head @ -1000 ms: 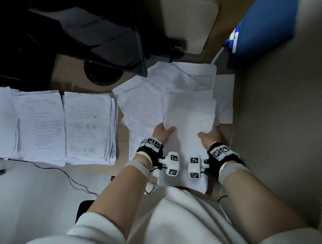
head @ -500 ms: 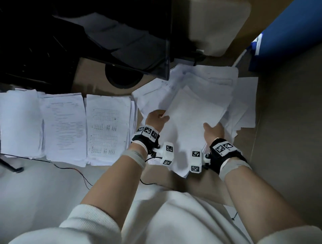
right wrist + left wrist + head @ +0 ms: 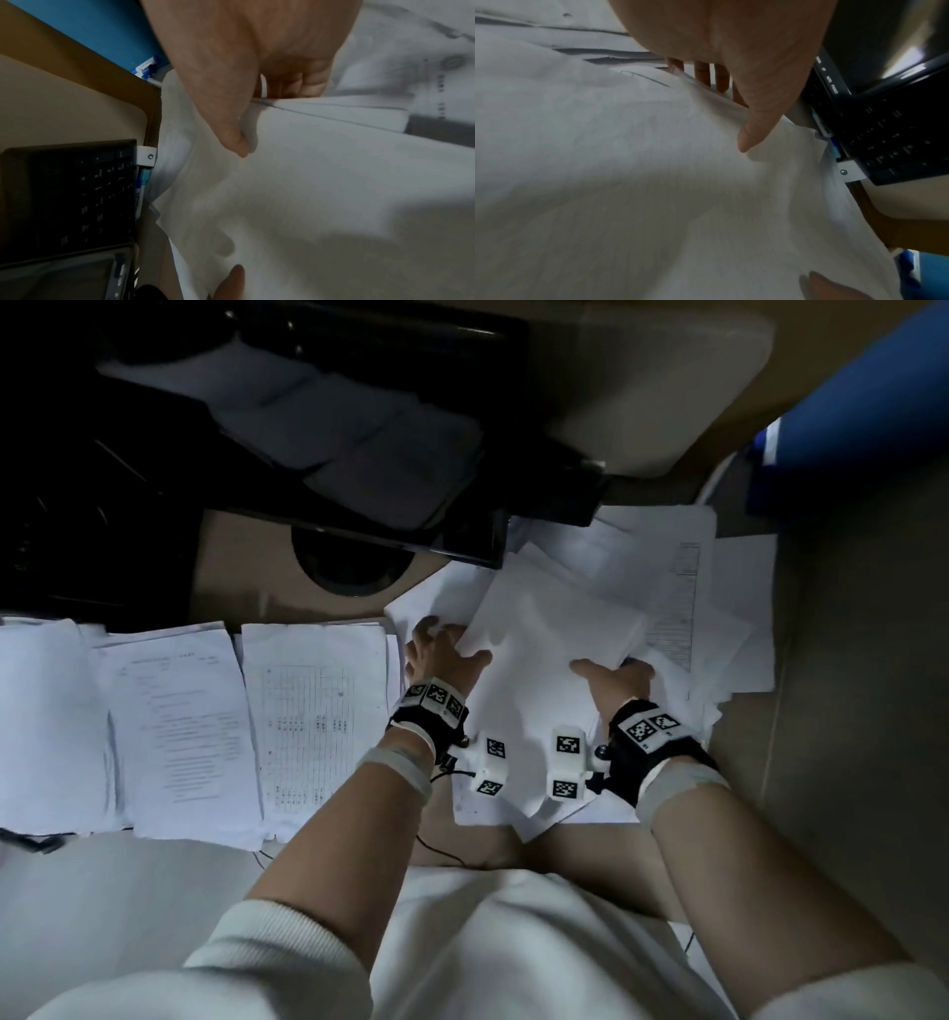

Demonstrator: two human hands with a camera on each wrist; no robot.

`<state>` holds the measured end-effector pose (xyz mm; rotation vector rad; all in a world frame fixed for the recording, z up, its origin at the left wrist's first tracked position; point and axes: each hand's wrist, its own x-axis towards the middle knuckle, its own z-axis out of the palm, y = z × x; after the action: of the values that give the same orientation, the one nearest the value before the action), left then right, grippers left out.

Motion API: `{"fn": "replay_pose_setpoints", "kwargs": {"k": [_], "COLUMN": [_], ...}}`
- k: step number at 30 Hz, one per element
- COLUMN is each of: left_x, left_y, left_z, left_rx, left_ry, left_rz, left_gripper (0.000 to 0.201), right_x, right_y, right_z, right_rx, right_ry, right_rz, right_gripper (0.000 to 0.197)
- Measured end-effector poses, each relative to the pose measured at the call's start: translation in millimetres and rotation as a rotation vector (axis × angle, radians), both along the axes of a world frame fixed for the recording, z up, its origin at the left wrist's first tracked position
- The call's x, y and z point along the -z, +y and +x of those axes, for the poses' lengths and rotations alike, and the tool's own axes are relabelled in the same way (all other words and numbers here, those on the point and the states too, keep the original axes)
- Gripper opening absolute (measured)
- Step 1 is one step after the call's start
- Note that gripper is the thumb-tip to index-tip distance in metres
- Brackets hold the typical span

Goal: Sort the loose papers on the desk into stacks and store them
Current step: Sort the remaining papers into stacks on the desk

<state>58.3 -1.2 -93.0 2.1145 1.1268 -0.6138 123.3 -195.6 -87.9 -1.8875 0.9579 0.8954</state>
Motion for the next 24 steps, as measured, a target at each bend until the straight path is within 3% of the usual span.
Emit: {"fn": "replay_pose_setpoints", "kwargs": {"k": [4, 7, 9, 13, 17, 21, 24], "left_x": [0.6, -0.4, -2.6, -7.5, -9.2, -3.0, 0.3], "left_y": [1.0, -7.9, -13.7, -23.2, -47.4, -72.5, -85.3], "left_z": [1.3, 1.2, -2.0, -18.6, -32.2, -49.9, -63.1], "left_rx": [-0.006, -0.111, -0.208, -0.234, -0.114, -0.079, -0.152], "left_ry": [0.009, -0.037, -0.123, -0.190, -0.089, -0.080, -0.071], "left_rz": [-0.047, -0.136, -0.203, -0.328, -0.357, -0.239, -0.175], "left_gripper": [0.062, 0.055, 0.044, 0.053, 0.051, 0.034, 0.030], "right_x": [1.6, -6.7, -7.8, -11.4, -24.1, -29.9, -4.2], "right_y": [2.9, 1.5, -4.9, -21.9, -47.5, -85.4, -126.1], "right_z": [1.7, 1.9, -1.0, -17.2, -31.9, -51.5, -62.2], "right_rx": [-0.007, -0.024, -0.027, -0.029, 0.011, 0.077, 0.089], "right_ry": [0.036, 0.093, 0.069, -0.038, -0.067, -0.144, -0.167], "right_rz": [0.039, 0.076, 0.067, 0.058, 0.043, -0.124, -0.270], "right_gripper": [0.082, 0.096, 0.095, 0.062, 0.034, 0.060, 0.067]}}
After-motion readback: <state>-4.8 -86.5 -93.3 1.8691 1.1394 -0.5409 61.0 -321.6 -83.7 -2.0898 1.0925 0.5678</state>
